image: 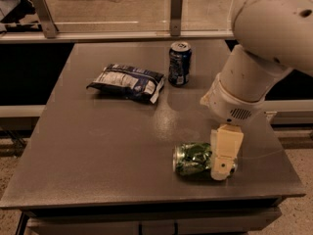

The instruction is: Knock green can over

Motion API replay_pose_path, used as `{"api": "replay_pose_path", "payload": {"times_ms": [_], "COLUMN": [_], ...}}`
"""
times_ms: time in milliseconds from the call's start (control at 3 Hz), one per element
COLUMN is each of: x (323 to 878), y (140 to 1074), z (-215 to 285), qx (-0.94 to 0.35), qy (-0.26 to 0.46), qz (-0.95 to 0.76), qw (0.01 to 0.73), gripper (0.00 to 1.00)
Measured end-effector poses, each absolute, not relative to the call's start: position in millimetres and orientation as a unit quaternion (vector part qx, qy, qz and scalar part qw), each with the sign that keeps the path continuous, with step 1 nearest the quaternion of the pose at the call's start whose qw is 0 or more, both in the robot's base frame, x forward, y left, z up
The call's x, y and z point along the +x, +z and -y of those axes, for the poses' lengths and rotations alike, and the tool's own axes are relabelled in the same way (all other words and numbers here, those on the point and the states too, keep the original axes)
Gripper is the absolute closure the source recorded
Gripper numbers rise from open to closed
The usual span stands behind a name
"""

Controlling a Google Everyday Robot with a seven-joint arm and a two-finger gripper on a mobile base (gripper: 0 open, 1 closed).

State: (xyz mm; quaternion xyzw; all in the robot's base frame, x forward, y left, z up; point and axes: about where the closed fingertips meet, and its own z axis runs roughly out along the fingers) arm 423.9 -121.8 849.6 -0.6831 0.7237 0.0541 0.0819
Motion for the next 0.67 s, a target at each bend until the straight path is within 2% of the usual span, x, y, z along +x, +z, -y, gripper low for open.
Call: {"api": "replay_pose_path", "payload": {"times_ms": [333,667], "x": [437.0,436.9], "y": [855.3,855.2], "z": [182.0,182.0], "qx": [-0.668,-0.667], "qy": [0.068,0.068], "qz": [-0.731,-0.731], "qw": [0.124,0.124], "gripper": [0.00,0.00]}}
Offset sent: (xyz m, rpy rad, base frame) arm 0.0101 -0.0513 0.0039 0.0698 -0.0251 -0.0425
